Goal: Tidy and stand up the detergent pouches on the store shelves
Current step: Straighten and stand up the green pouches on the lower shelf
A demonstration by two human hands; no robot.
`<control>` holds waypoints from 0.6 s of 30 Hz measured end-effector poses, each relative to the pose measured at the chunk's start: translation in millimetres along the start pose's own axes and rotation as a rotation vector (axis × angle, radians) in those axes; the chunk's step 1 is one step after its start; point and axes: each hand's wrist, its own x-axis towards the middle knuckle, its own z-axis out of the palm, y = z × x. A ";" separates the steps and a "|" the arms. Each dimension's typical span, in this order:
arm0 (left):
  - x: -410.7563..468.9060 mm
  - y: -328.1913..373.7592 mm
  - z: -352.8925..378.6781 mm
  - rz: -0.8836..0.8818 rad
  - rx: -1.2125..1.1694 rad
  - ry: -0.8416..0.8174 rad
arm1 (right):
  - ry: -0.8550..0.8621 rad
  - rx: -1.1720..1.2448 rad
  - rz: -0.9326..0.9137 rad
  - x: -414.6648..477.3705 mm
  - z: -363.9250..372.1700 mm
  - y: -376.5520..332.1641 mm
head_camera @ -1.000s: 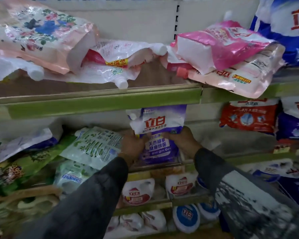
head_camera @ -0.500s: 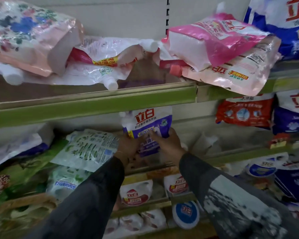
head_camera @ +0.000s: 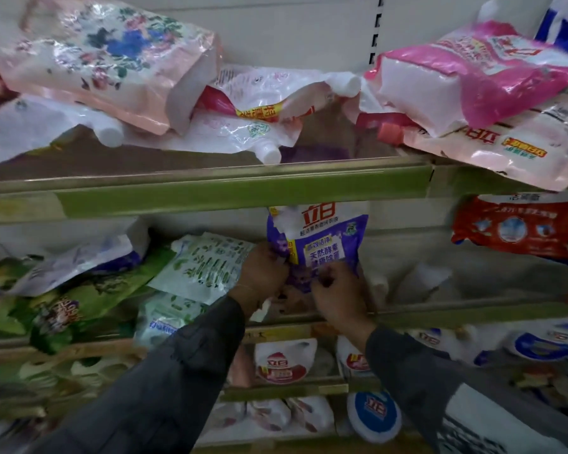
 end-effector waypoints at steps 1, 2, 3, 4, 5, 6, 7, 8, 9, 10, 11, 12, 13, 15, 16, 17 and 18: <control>-0.7 -3.1 -11.4 -0.020 0.038 0.042 | -0.053 0.001 -0.040 -5.0 7.7 -4.4; -0.8 -8.8 -24.2 -0.056 0.048 0.080 | -0.111 -0.009 -0.080 -9.7 15.7 -9.5; 0.4 -16.1 -36.8 -0.089 0.040 0.119 | -0.168 -0.027 -0.127 -13.3 26.1 -14.4; 2.7 -23.5 -48.5 -0.105 0.041 0.153 | -0.222 -0.070 -0.172 -16.2 36.4 -19.6; 4.5 -30.6 -59.9 -0.108 0.073 0.176 | -0.258 -0.120 -0.226 -19.4 47.1 -25.7; 5.2 -36.2 -70.9 -0.096 0.115 0.192 | -0.262 -0.204 -0.277 -21.9 58.3 -30.6; 7.2 -42.1 -81.2 -0.087 0.138 0.197 | -0.258 -0.300 -0.347 -23.4 70.5 -34.7; 8.3 -47.0 -91.4 -0.072 0.151 0.199 | -0.265 -0.417 -0.399 -26.0 81.6 -40.6; 9.7 -51.9 -100.5 -0.069 0.145 0.201 | -0.267 -0.529 -0.457 -27.9 93.6 -45.5; 12.2 -58.4 -109.0 -0.077 0.136 0.197 | -0.271 -0.624 -0.491 -29.5 105.7 -50.3; 13.0 -62.2 -117.3 -0.083 0.127 0.198 | -0.271 -0.698 -0.516 -31.0 117.2 -55.2; 14.7 -67.4 -123.5 -0.083 0.122 0.197 | -0.262 -0.753 -0.522 -33.0 127.8 -61.1; 15.0 -70.6 -129.5 -0.076 0.115 0.187 | -0.241 -0.793 -0.532 -32.9 139.5 -64.4; 15.9 -76.7 -140.5 -0.036 0.112 0.152 | -0.187 -0.868 -0.526 -32.5 159.1 -71.6; 15.3 -78.9 -146.1 -0.015 0.115 0.142 | -0.160 -0.911 -0.514 -31.7 167.5 -74.8; 15.8 -83.5 -151.6 -0.008 0.105 0.125 | -0.140 -0.954 -0.505 -31.0 175.5 -76.1; 16.1 -88.5 -157.4 0.002 0.091 0.103 | -0.131 -0.997 -0.481 -31.8 181.9 -79.2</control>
